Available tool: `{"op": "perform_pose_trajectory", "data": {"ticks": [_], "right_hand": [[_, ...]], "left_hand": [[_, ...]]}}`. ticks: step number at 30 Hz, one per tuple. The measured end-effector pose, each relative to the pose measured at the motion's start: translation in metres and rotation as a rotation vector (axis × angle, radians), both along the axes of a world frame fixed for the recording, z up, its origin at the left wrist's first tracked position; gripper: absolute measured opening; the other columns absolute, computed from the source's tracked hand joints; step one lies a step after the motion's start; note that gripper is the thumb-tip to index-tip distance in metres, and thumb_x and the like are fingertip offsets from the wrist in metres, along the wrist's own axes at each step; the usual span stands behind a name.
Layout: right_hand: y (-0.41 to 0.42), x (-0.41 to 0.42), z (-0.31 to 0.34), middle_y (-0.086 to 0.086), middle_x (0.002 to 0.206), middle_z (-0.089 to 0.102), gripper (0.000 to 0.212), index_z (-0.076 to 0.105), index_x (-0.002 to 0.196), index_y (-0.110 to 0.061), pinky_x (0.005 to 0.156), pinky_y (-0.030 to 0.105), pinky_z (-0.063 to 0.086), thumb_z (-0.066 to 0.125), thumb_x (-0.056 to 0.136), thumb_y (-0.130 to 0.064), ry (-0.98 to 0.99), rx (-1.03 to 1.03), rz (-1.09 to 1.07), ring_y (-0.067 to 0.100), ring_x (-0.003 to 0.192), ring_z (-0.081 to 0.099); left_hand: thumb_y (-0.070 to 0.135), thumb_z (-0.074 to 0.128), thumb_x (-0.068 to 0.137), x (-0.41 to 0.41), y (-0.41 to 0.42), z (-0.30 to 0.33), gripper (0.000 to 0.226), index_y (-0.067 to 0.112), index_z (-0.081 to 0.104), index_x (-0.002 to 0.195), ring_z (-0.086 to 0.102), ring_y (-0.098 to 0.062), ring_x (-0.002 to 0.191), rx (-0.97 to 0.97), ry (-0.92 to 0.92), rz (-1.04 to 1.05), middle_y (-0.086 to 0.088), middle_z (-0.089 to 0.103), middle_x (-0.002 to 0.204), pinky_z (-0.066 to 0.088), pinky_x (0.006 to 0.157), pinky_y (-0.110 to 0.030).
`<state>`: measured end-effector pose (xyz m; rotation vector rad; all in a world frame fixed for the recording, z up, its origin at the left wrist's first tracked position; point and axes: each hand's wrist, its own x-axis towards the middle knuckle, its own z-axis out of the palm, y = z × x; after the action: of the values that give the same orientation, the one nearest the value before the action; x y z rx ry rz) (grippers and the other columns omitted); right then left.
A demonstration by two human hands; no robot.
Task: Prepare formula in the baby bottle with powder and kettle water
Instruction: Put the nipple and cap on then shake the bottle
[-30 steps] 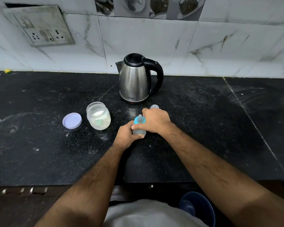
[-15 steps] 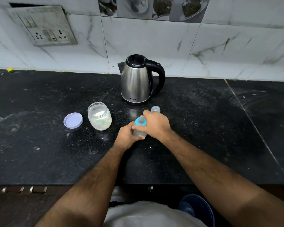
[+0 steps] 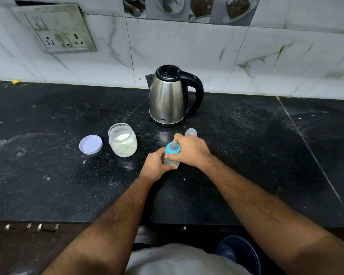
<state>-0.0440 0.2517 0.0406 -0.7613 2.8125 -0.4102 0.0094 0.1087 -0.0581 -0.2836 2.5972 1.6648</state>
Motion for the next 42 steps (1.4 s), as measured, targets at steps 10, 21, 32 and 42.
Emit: {"op": "perform_pose_trajectory", "data": {"ticks": [10, 21, 32, 42], "right_hand": [[0.012, -0.023, 0.005, -0.006, 0.125, 0.065, 0.063, 0.055, 0.135, -0.026, 0.094, 0.035, 0.050, 0.077, 0.077, -0.038, -0.282, -0.066, 0.238, 0.012, 0.109, 0.060], [-0.008, 0.038, -0.022, 0.005, 0.108, 0.070, 0.047, 0.052, 0.126, -0.020, 0.080, 0.039, 0.048, 0.059, 0.090, -0.049, 0.068, -0.118, -0.187, 0.031, 0.099, 0.066], [0.013, -0.017, -0.005, -0.015, 0.100, 0.066, 0.044, 0.060, 0.122, -0.029, 0.076, 0.029, 0.046, 0.073, 0.082, -0.040, -0.249, -0.143, 0.213, -0.003, 0.079, 0.056], [-0.011, 0.039, -0.032, 0.004, 0.110, 0.070, 0.045, 0.051, 0.126, -0.021, 0.080, 0.039, 0.048, 0.058, 0.091, -0.048, 0.067, -0.196, -0.213, 0.030, 0.099, 0.066]], "left_hand": [[0.015, 0.090, 0.063, -0.002, -0.001, 0.001, 0.062, 0.021, 0.064, 0.119, 0.067, -0.009, 0.101, 0.007, -0.001, -0.011, 0.004, 0.073, 0.106, 0.052, 0.096, -0.035], [0.021, 0.078, 0.074, 0.005, 0.003, 0.004, 0.043, 0.026, 0.065, 0.115, 0.065, -0.001, 0.080, -0.053, 0.067, -0.022, 0.010, 0.071, 0.089, 0.051, 0.075, -0.021], [0.015, 0.088, 0.065, 0.003, -0.003, 0.005, 0.057, 0.020, 0.064, 0.117, 0.069, -0.012, 0.096, -0.002, 0.006, -0.038, 0.004, 0.074, 0.100, 0.053, 0.092, -0.035], [0.028, 0.069, 0.077, 0.007, 0.002, 0.009, 0.042, 0.024, 0.064, 0.118, 0.064, -0.004, 0.076, -0.113, 0.041, -0.027, 0.009, 0.071, 0.086, 0.053, 0.072, -0.027]]}}
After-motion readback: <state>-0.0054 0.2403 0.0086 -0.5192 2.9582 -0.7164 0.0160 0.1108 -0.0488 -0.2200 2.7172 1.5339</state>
